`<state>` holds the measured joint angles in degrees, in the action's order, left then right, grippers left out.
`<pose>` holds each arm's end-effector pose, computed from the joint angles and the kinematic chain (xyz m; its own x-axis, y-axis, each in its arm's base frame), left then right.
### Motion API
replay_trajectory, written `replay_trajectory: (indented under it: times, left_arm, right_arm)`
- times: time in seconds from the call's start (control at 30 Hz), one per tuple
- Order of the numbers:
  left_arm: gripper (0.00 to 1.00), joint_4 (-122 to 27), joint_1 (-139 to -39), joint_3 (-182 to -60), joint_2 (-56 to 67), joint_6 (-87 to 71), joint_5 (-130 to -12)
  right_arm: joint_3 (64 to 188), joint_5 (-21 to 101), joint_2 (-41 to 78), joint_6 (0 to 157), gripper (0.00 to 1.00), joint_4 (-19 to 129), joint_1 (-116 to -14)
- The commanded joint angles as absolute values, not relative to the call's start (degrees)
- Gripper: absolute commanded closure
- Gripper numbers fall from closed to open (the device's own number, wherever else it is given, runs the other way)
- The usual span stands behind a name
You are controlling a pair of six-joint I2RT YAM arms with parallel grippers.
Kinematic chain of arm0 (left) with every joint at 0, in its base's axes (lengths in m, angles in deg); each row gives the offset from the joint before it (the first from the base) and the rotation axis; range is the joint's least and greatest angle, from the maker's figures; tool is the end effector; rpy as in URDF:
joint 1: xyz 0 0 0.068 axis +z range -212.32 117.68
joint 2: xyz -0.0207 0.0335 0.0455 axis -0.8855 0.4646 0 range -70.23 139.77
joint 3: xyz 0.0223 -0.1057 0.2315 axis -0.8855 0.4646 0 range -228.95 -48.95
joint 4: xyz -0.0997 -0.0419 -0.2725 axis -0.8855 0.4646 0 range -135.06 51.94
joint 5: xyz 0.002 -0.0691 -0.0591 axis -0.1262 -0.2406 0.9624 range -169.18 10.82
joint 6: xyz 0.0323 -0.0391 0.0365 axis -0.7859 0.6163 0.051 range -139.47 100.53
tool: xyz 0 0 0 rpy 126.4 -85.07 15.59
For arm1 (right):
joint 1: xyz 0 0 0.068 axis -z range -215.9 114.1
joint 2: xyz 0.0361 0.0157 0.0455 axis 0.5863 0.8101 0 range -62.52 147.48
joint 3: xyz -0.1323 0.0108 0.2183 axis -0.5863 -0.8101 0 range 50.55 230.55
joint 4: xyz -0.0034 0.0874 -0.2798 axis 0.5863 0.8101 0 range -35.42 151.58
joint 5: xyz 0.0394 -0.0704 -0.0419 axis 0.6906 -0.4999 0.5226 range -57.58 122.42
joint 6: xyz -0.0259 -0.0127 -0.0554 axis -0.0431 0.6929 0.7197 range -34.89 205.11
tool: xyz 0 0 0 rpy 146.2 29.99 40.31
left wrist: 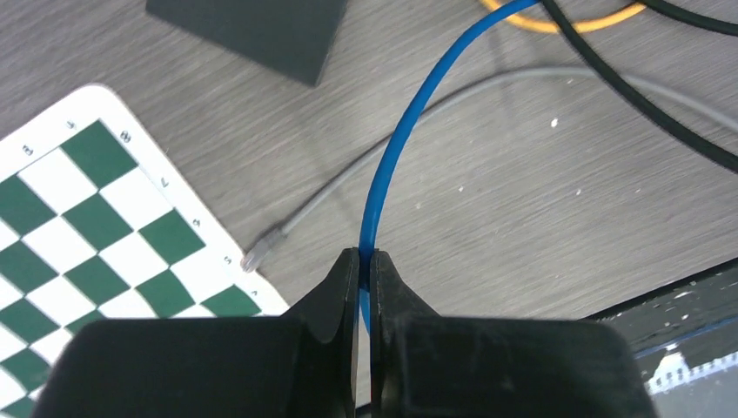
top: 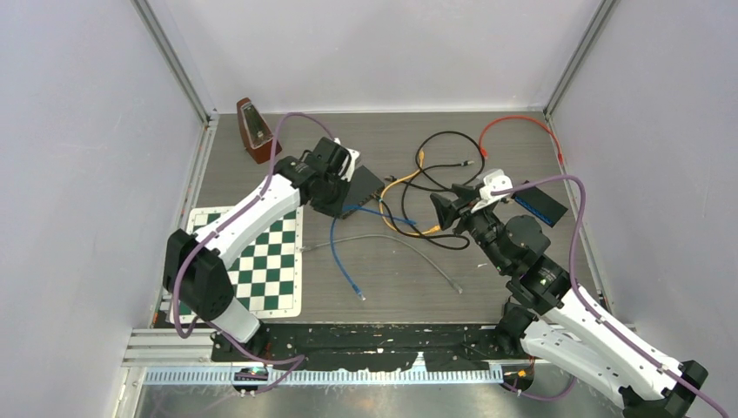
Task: Insert the plug into the switch port
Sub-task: Pick up the connector from the center of the board.
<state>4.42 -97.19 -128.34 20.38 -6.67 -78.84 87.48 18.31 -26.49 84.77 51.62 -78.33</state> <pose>0.3011 -0.2102 0.2581 -0.8249 0.3048 -0.4761 0.4013 0.9089 -0.1134 0.1691 0.1389 0.3307 0.0468 0.0507 -0.9976 -0.4753 0.8796 0.0224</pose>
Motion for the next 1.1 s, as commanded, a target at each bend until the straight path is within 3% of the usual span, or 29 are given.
replay_trajectory:
  times: [0.0, 0.3, 0.5, 0.73, 0.87, 1.07]
  left_arm:
    - [1.0, 11.27, -97.47, -130.79, 15.9, -8.88, -82.97]
    - [1.0, 19.38, -97.44, -133.36, 7.44, -13.38, -87.8]
    - [1.0, 15.8, -97.35, -132.59, 1.78, -14.18, -98.6]
    - [1.0, 13.05, -97.3, -132.75, -1.98, -18.37, -80.78]
    - [1.0, 13.08, -97.34, -132.21, -1.68, -19.29, -67.16]
    - [1.0, 11.89, -97.39, -130.69, -1.02, -21.97, -56.61]
  right_arm:
    - [88.74, 25.1, -25.9, 88.8, 0.41, 48.16, -78.69]
    - [95.03, 49.92, -23.9, 100.12, 0.38, 51.37, -78.7]
    - [91.94, 49.14, -23.73, 97.19, 0.34, 44.07, -78.67]
    - [94.29, 54.93, -17.25, 98.39, 0.32, 47.28, -78.69]
    - [98.44, 58.14, -10.76, 97.88, 0.24, 48.8, -78.66]
    - [102.51, 61.55, -1.14, 99.99, 0.22, 49.48, -78.73]
